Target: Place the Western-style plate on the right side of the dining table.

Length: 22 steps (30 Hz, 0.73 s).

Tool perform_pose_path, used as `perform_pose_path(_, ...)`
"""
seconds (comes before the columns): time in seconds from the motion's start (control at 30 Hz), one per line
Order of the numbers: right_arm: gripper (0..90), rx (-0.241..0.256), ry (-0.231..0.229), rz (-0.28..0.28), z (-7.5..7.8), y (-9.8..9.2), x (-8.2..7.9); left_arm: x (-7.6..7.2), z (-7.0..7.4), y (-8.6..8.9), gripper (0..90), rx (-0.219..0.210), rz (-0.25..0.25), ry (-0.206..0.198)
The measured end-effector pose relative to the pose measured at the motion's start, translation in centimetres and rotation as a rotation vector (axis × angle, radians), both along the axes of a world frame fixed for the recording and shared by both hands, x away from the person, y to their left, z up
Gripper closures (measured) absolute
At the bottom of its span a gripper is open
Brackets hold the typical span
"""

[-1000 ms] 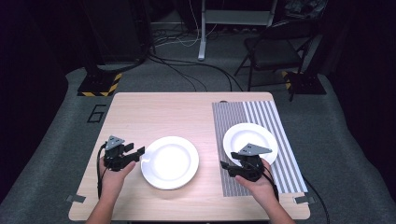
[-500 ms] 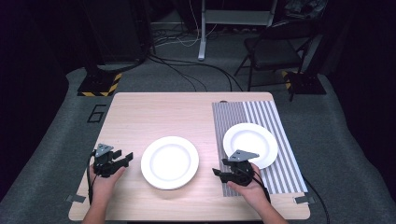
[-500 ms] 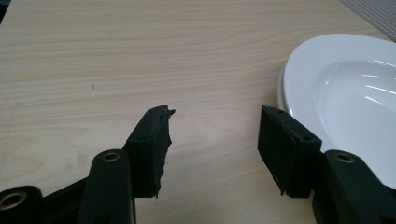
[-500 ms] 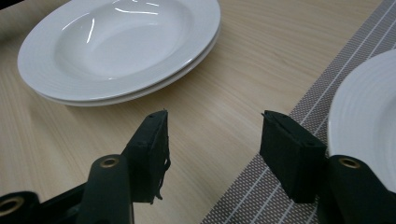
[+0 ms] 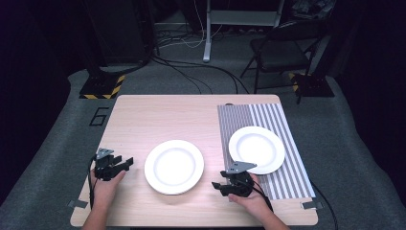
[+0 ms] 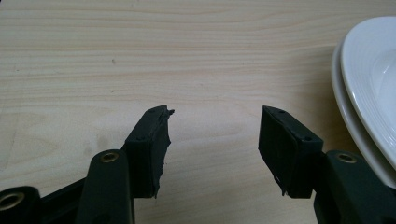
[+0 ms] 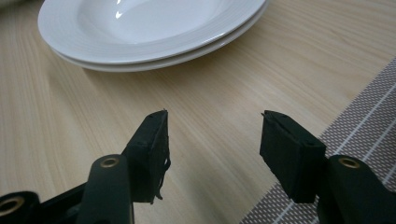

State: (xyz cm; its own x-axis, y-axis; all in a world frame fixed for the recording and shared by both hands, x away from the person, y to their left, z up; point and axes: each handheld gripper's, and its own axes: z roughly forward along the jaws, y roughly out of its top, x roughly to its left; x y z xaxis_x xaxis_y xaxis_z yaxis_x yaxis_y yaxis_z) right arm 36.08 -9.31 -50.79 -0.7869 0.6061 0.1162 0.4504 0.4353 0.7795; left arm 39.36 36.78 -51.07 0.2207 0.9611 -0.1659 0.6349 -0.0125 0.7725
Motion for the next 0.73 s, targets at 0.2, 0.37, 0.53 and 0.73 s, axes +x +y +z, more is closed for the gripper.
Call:
perform_pose_path(0.2, 40.9, -0.019, 0.002, 0.029, -0.7, 0.7, -0.2, 0.5, -0.4, -0.1, 42.7, 0.003, 0.001, 0.012)
perform_pose_path(0.37, 40.3, -0.022, 0.009, 0.028, -0.9, 0.8, -0.2, 0.7, -0.7, -0.2, 42.7, 0.014, 0.005, 0.009)
perform_pose_path(0.53, 39.0, -0.032, 0.011, 0.009, -1.3, 0.6, 0.0, 1.0, -0.9, -0.2, 42.3, 0.012, 0.006, 0.002)
perform_pose_path(0.73, 37.2, -0.025, 0.014, -0.014, -1.4, 0.5, 0.0, 1.3, -1.0, -0.3, 42.3, 0.023, 0.005, 0.010)
